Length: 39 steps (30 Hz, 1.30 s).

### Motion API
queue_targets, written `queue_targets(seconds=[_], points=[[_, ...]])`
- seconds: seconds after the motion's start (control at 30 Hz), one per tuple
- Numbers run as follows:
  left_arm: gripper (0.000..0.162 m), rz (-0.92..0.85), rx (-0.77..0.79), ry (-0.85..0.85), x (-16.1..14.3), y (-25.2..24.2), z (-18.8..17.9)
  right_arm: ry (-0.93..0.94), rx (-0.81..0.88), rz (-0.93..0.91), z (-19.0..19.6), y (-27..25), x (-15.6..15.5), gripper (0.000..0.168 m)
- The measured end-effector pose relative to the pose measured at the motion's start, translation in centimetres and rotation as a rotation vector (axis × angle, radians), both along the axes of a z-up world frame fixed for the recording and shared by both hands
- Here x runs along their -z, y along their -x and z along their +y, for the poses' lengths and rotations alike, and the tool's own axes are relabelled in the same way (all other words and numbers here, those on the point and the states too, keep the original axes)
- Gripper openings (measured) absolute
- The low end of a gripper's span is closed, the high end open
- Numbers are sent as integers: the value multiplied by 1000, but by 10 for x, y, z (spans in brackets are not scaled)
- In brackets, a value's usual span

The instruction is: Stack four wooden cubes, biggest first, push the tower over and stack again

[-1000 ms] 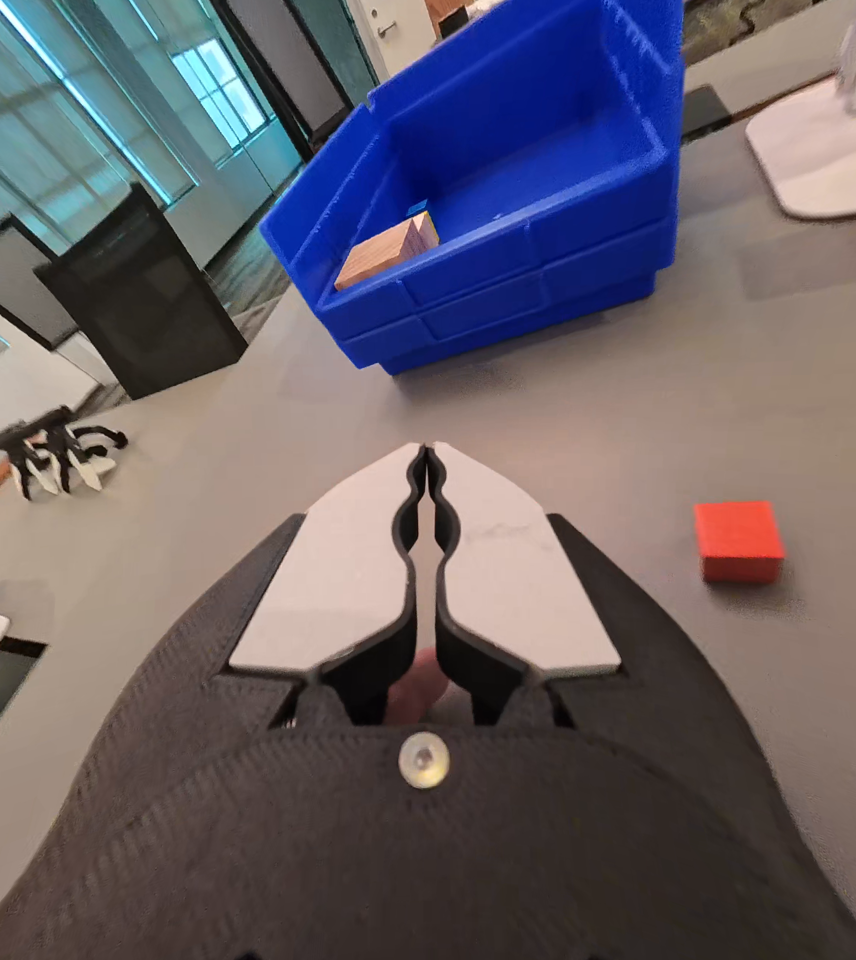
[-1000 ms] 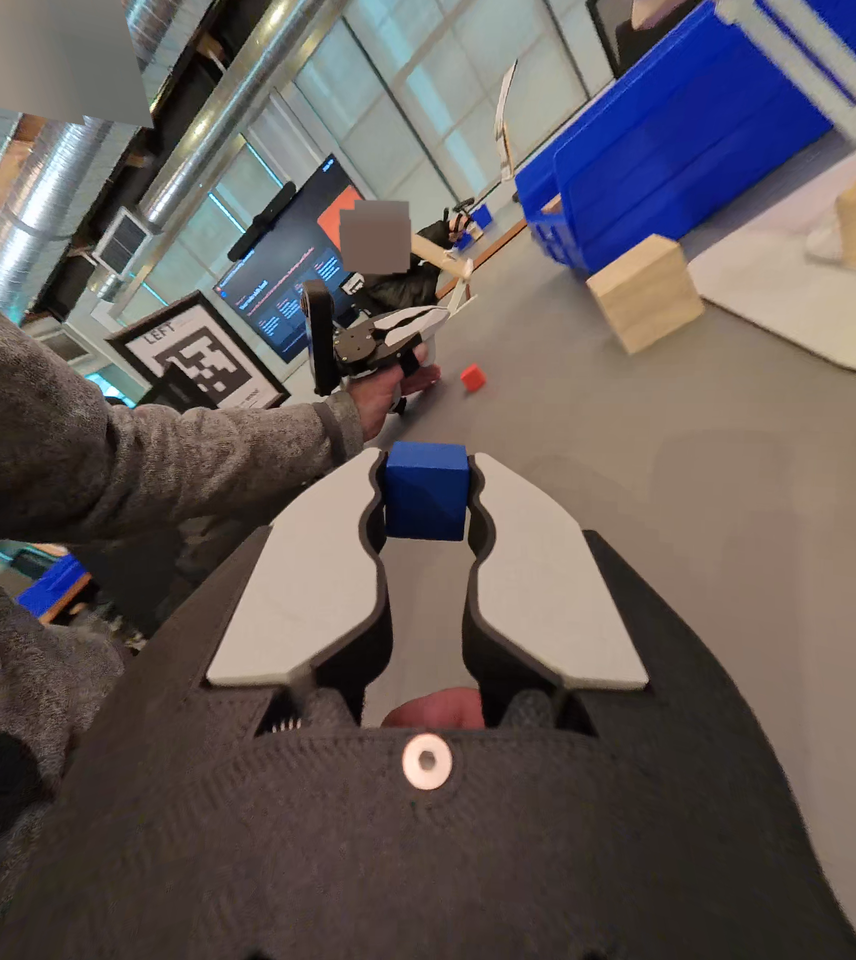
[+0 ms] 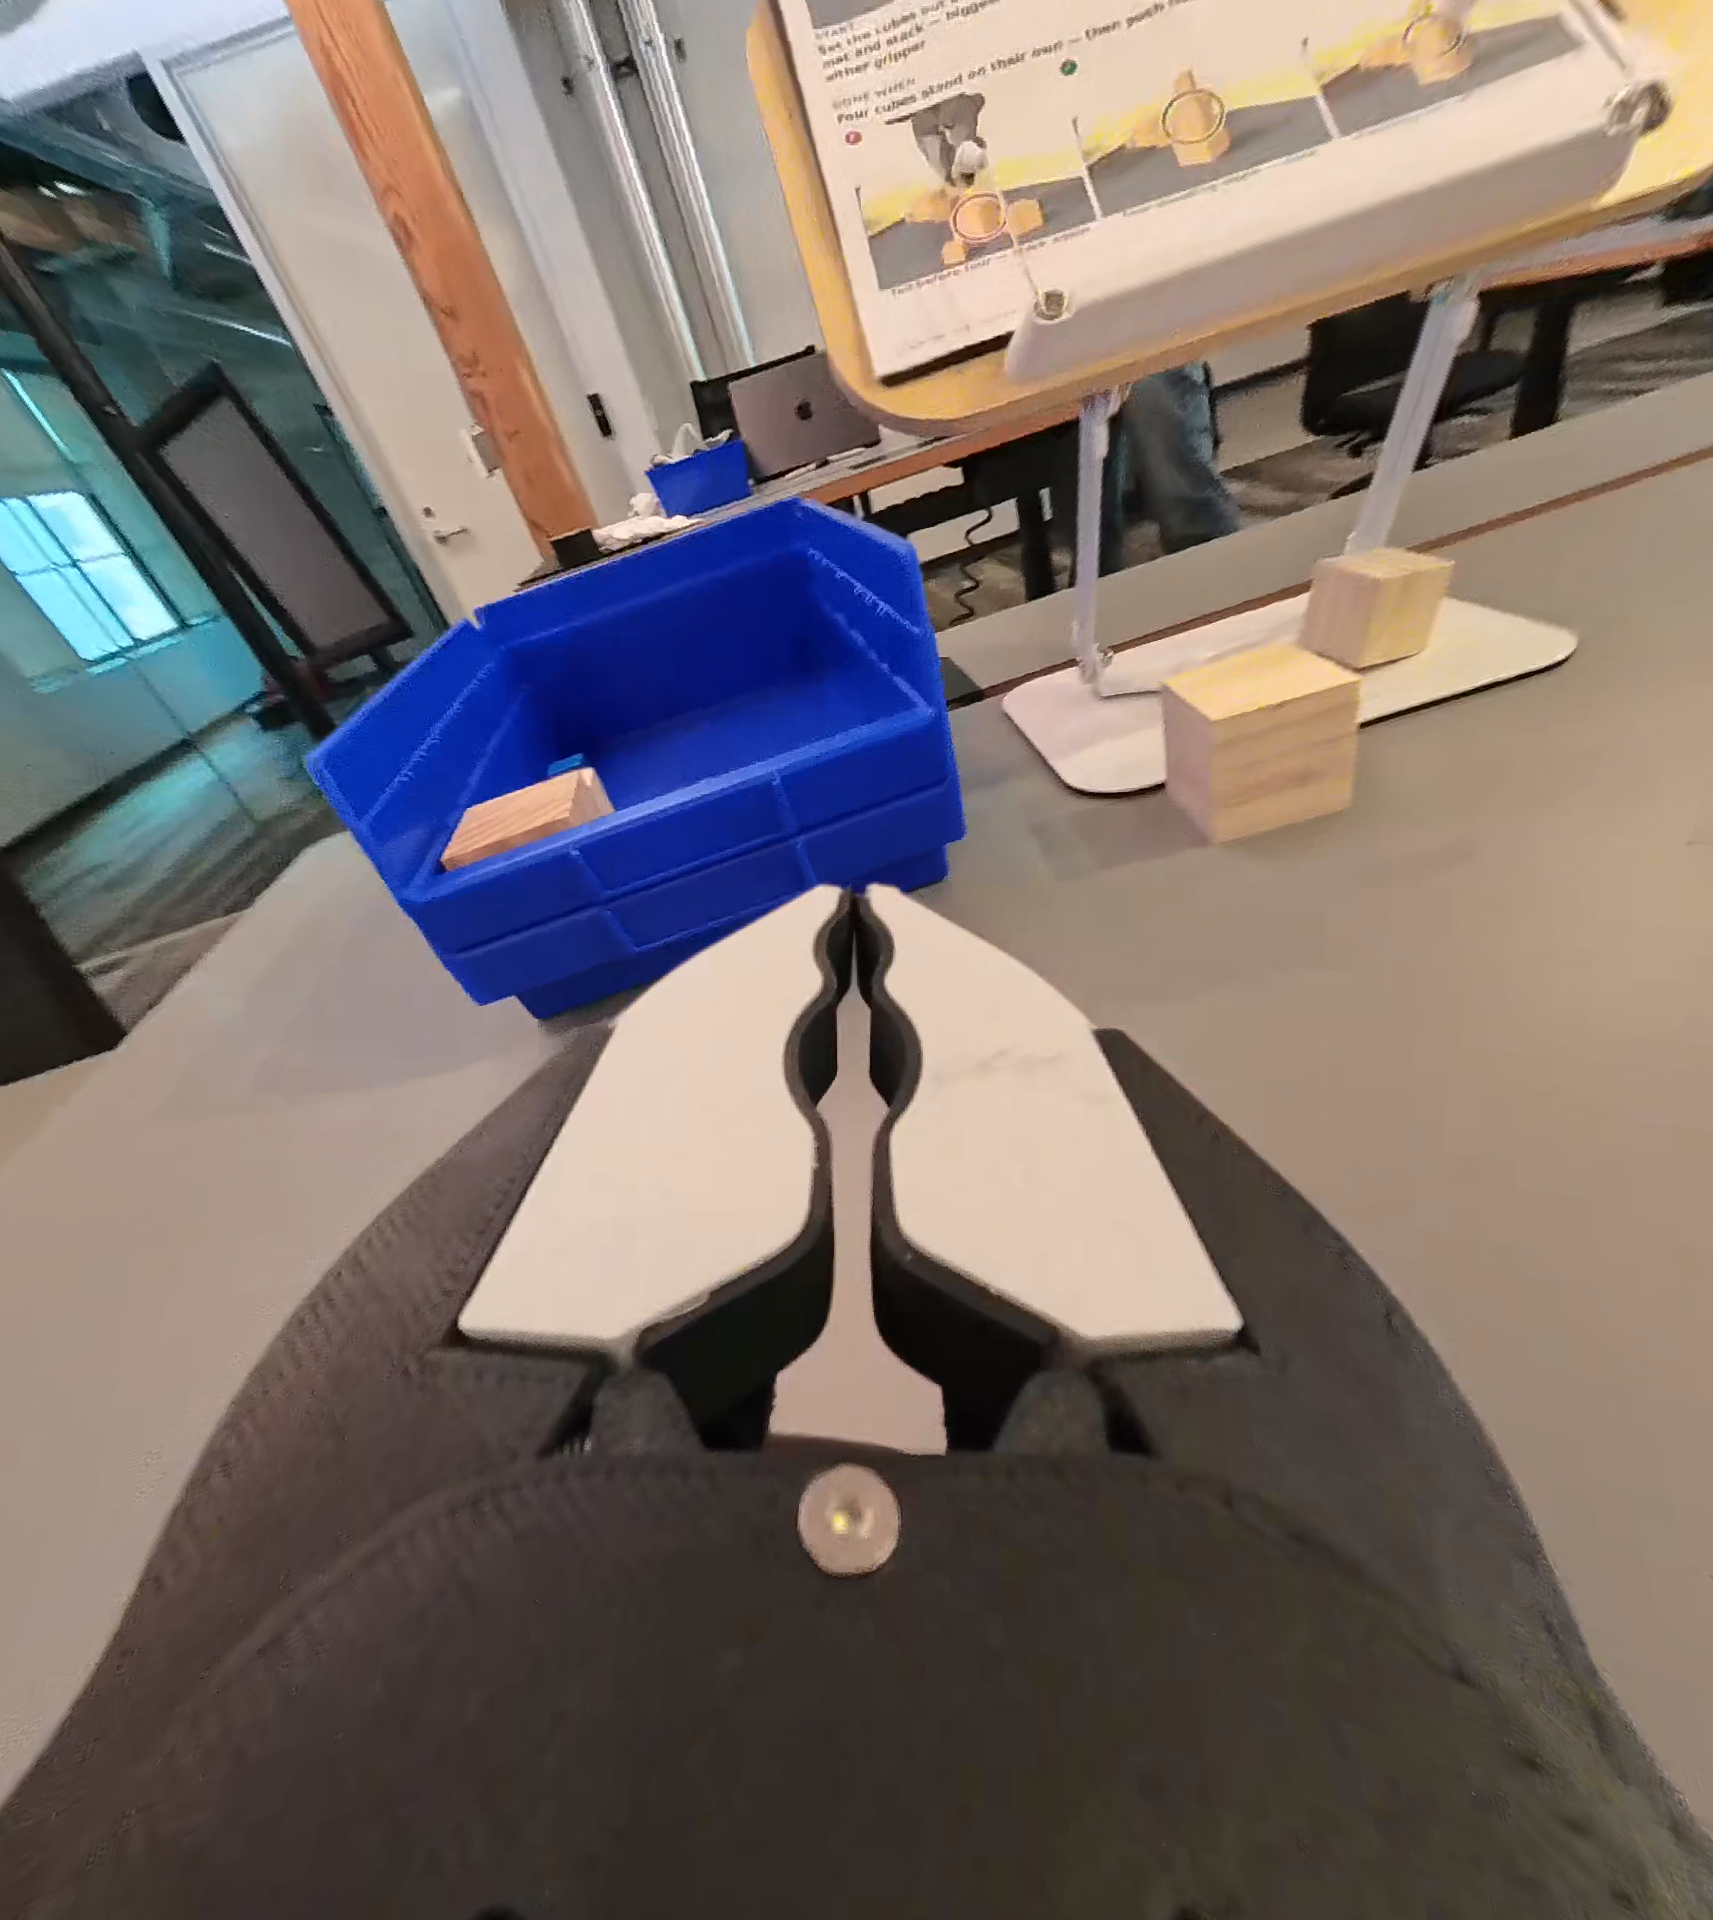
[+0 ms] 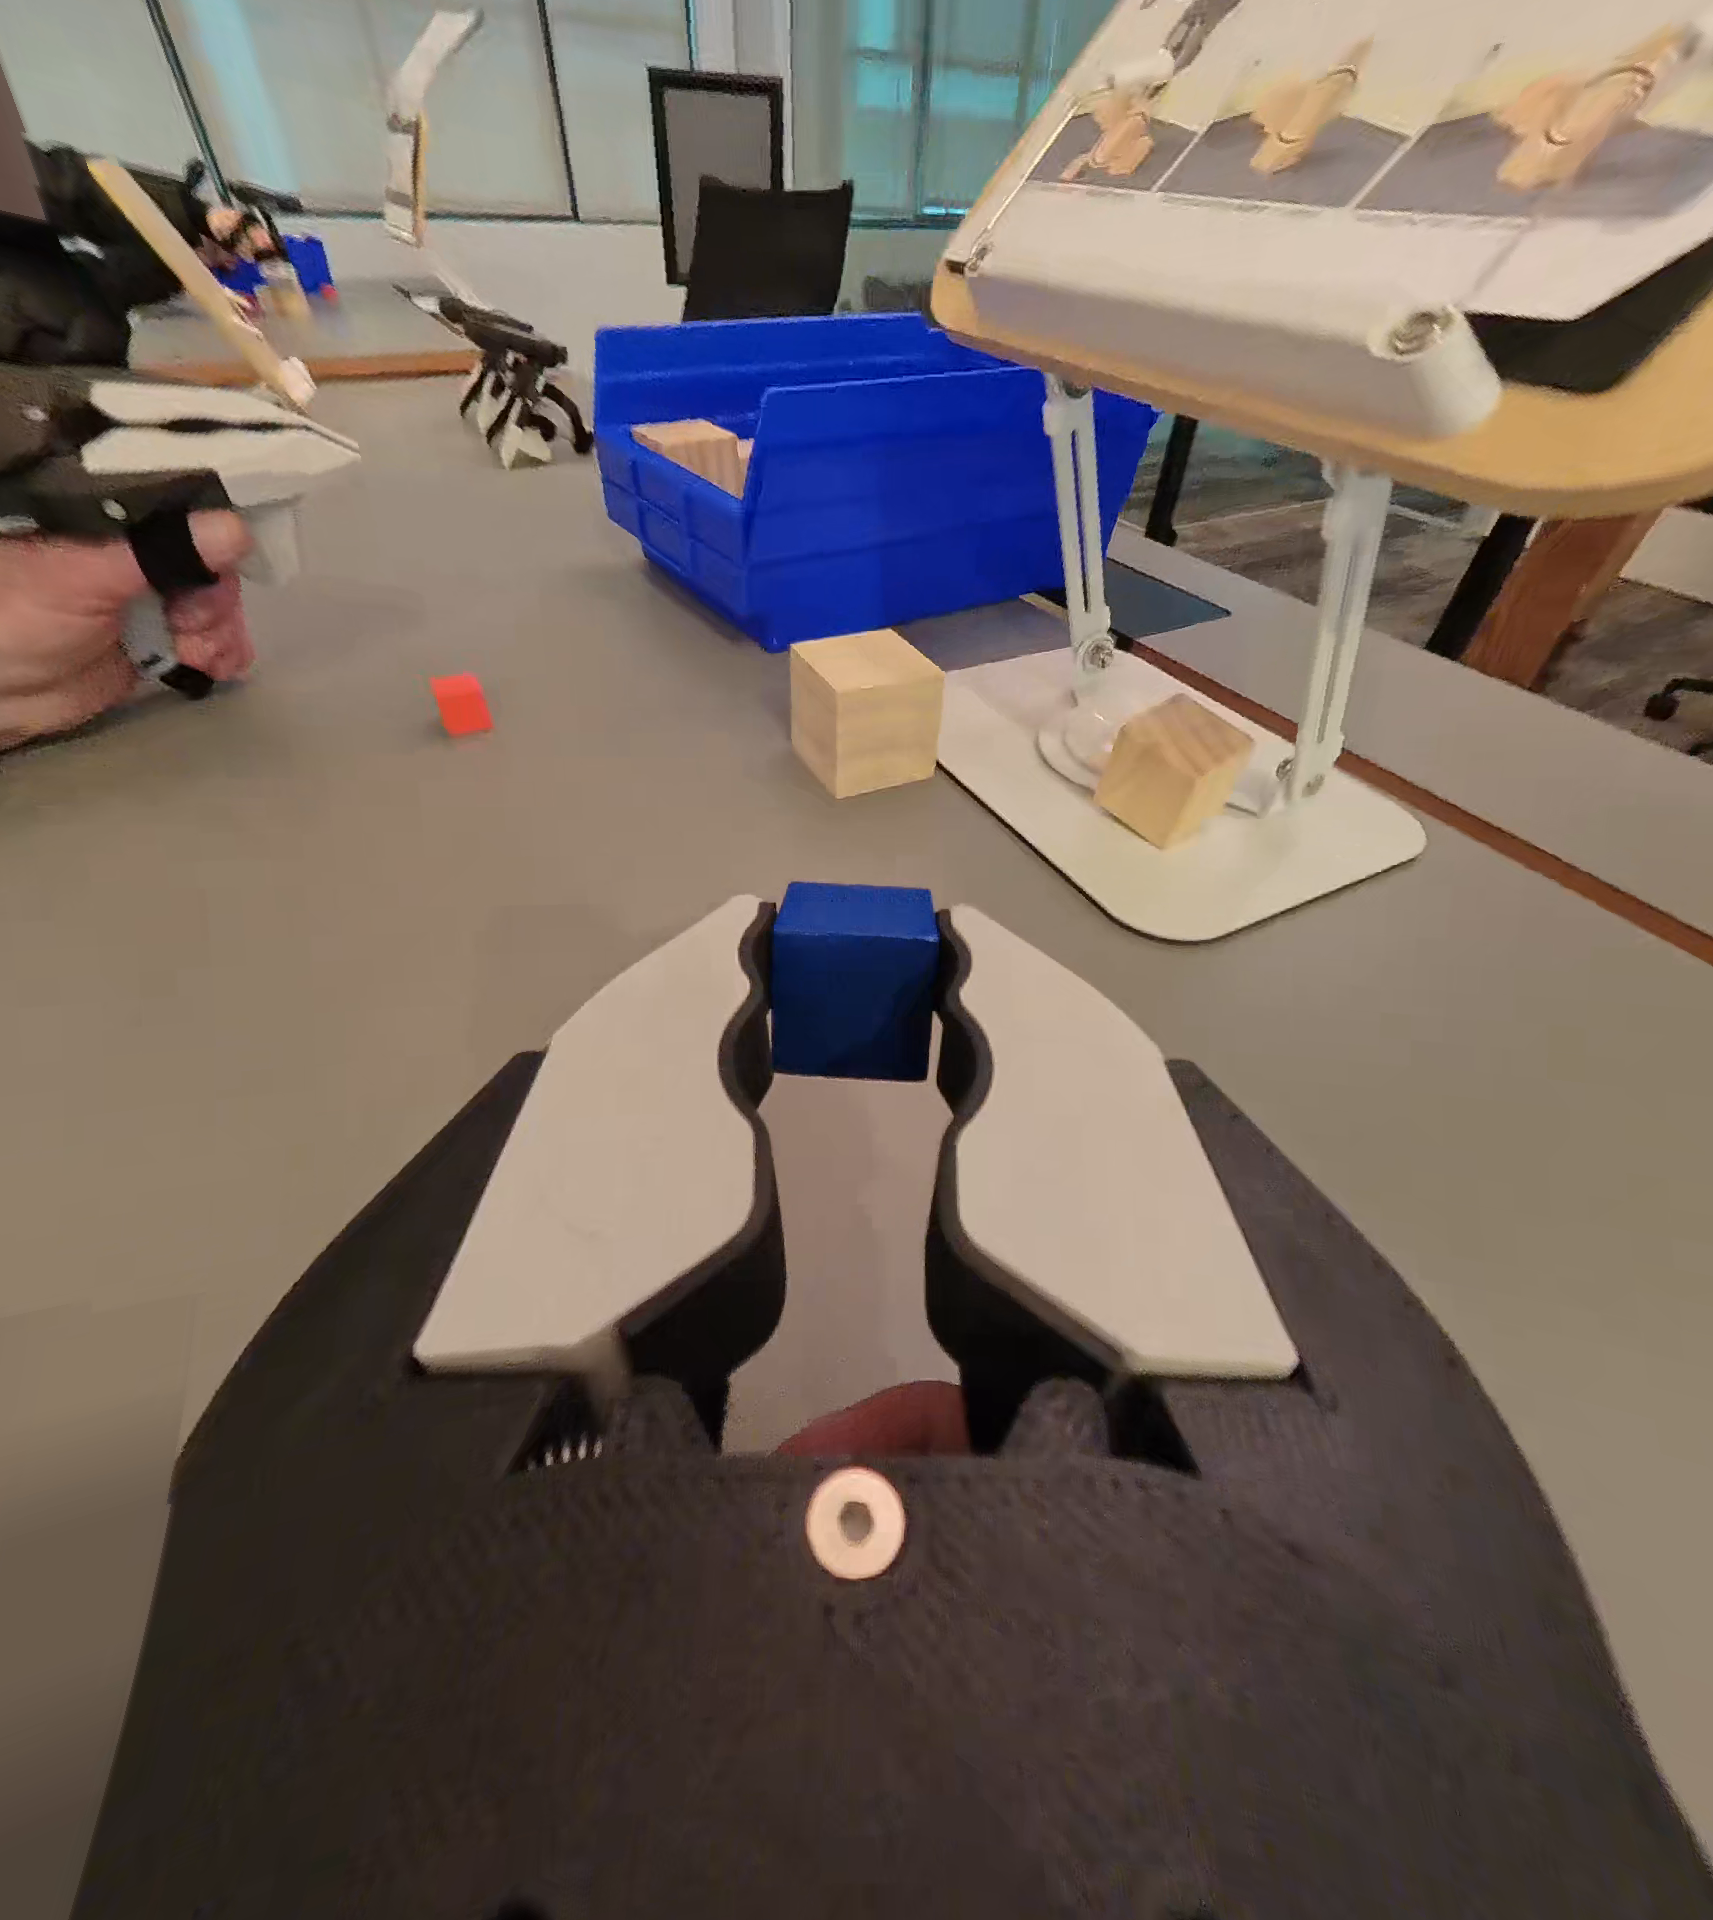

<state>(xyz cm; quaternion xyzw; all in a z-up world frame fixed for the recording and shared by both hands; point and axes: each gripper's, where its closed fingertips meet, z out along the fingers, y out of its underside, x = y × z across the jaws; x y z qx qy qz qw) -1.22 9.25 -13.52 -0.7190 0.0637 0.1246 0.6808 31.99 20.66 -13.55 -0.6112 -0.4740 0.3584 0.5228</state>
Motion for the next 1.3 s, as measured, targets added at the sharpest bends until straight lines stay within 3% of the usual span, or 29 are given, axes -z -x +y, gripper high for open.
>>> queue_targets(seconds=[0.17,0.3,0.5,0.77,0.93,1.07,1.17,1.3], points=[[0,51,66,-48,-12,-5,-9,-191,-33,-129,-5,20,-4,29],[0,47,85,19,4,-9,-1,-249,-98,-188,11,34,6,29],[0,128,10,-7,2,-7,-3,-271,-121,-204,25,34,29,29],[1,125,55,-20,1,-15,0,-230,-125,-254,8,32,30,29],[21,232,200,-51,-23,-38,5,-217,-175,-412,3,35,46,29],[39,187,520,103,-38,-79,42,-116,-263,-540,3,31,67,29],[52,222,672,266,-16,-101,86,-95,-362,-591,-9,31,82,29],[82,362,714,411,13,-117,136,-32,-443,-642,-17,32,94,29]])
